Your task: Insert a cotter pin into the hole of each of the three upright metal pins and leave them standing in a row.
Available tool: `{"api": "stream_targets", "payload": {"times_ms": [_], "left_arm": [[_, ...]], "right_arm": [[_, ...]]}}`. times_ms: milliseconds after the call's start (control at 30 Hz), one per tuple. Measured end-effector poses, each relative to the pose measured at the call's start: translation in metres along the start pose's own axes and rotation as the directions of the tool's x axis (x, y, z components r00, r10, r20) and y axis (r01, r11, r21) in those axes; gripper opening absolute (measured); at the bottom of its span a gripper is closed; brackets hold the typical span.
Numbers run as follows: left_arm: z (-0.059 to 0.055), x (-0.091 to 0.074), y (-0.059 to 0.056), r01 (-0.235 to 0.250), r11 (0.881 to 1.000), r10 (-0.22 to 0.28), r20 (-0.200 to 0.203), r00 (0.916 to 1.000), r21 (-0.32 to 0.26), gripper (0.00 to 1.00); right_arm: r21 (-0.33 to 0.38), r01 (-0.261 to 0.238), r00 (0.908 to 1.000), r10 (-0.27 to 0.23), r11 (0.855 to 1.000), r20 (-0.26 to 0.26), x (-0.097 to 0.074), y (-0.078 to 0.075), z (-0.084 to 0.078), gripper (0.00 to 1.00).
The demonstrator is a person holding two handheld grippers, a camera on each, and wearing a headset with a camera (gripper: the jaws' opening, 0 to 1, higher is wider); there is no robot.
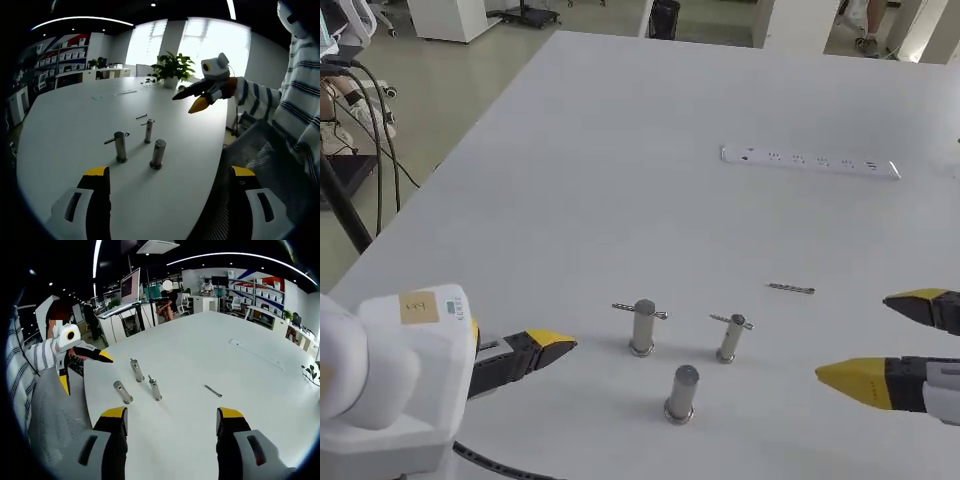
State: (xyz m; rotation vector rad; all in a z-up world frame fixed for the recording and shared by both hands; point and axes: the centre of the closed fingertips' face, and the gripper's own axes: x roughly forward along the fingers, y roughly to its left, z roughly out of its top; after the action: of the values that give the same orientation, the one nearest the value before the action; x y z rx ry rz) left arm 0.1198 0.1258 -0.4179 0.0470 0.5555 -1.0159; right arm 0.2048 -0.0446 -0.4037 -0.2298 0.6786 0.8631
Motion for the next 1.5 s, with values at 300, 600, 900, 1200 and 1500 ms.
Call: {"api": "stream_targets", "payload": {"times_ms": [300, 600, 900, 1200, 1500], "left_arm": [[0.002, -0.002, 0.003, -0.024, 1.000, 0.024, -0.005, 0.9997, 0.006, 0.96], [0.003, -0.004, 0.007, -0.059, 0.998, 0.059, -0.009, 0.9982, 0.006, 0.95], [0.002, -0.003, 0.009, -0.074, 0.997, 0.074, -0.010, 0.9972, 0.000, 0.95], [0.006, -0.007, 0.015, -0.104, 0.995, 0.104, -0.007, 0.9945, -0.005, 0.95], [0.004, -0.009, 0.017, -0.120, 0.993, 0.120, -0.022, 0.9925, 0.009, 0.95]], "right_arm": [[-0.038, -0.018, 0.9980, 0.016, 0.999, -0.062, 0.007, -0.017, -0.001, 0.67], [-0.166, -0.019, 0.9874, -0.008, 0.986, -0.158, 0.015, -0.038, 0.004, 0.60], [-0.243, -0.063, 0.9565, -0.010, 0.968, -0.292, 0.030, -0.055, -0.003, 0.52], [-0.283, -0.055, 0.9235, -0.059, 0.958, -0.379, 0.052, -0.092, -0.020, 0.41], [-0.315, -0.091, 0.9001, -0.057, 0.945, -0.432, 0.063, -0.104, -0.020, 0.39]]}}
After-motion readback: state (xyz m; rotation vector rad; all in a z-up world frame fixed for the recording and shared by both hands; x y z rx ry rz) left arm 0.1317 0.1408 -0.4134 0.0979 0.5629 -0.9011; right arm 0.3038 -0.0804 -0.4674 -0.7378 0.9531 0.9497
